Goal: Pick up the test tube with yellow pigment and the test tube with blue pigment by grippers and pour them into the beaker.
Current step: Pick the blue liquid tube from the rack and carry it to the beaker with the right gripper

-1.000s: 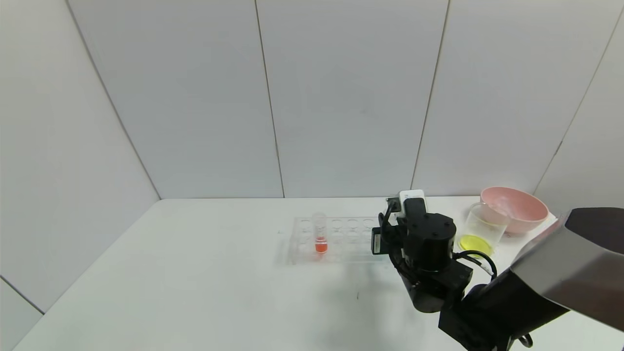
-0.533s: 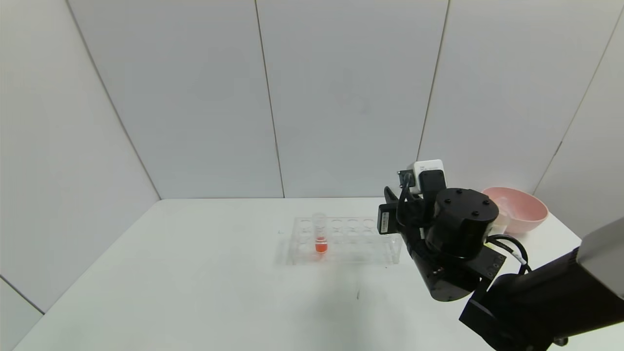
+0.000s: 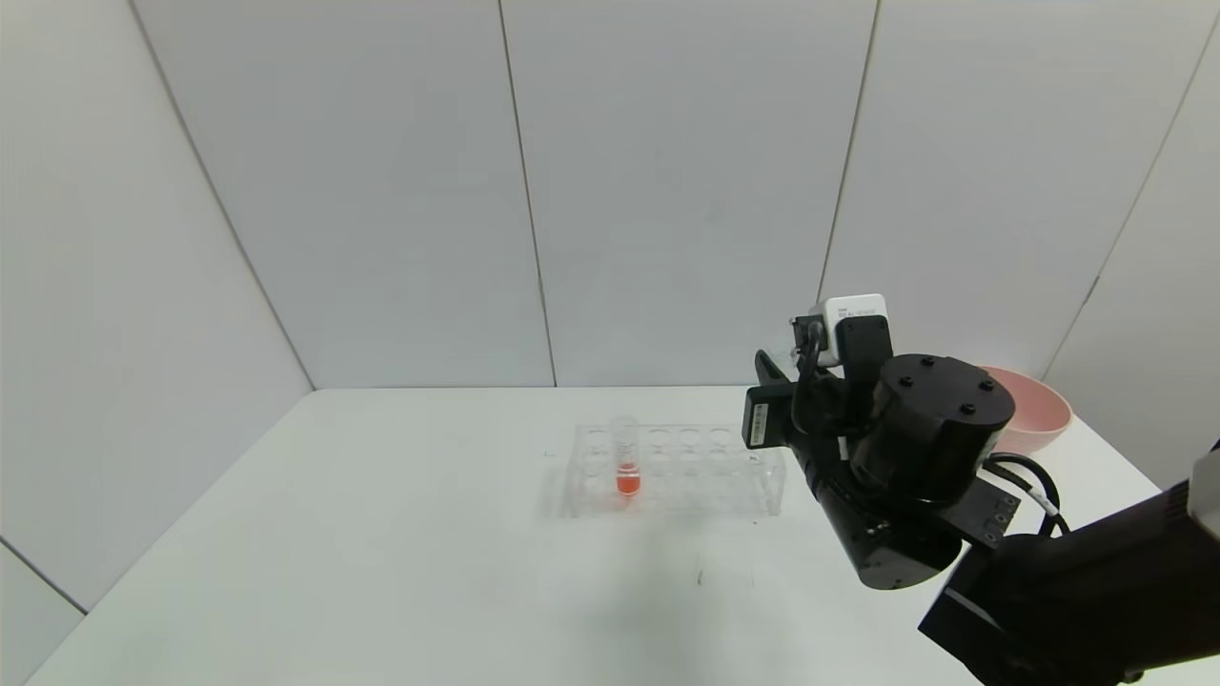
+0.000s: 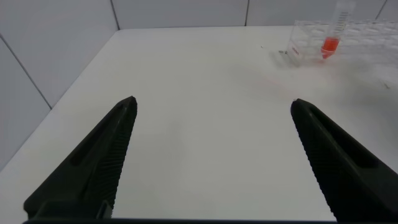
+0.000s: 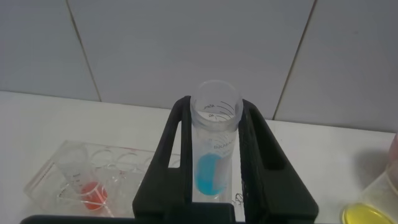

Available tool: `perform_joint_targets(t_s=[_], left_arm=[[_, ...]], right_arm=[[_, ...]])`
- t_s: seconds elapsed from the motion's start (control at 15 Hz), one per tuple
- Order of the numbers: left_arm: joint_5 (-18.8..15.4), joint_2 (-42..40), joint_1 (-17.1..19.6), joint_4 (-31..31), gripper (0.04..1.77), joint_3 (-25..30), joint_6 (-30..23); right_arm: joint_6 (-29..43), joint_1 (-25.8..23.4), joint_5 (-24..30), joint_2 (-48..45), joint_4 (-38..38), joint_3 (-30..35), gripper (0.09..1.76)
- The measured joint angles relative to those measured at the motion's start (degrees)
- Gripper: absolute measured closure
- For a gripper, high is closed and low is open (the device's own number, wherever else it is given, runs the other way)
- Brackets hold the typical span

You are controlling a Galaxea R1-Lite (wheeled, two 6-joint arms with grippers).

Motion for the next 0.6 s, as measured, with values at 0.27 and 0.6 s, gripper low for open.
perform_joint_targets(t_s=[0.27,0.6], left_arm=[[0.0,0.0,0.0,0.0,0.05,0.0,0.0],[0.0,0.0,0.0,0.0,0.05,0.0,0.0]], right_arm=[[0.2,-1.4,7.7,-1.7,0.4,2.5,1.35],[0.5,-9.9,29.5,-8.0,1.0,10.5,1.35]])
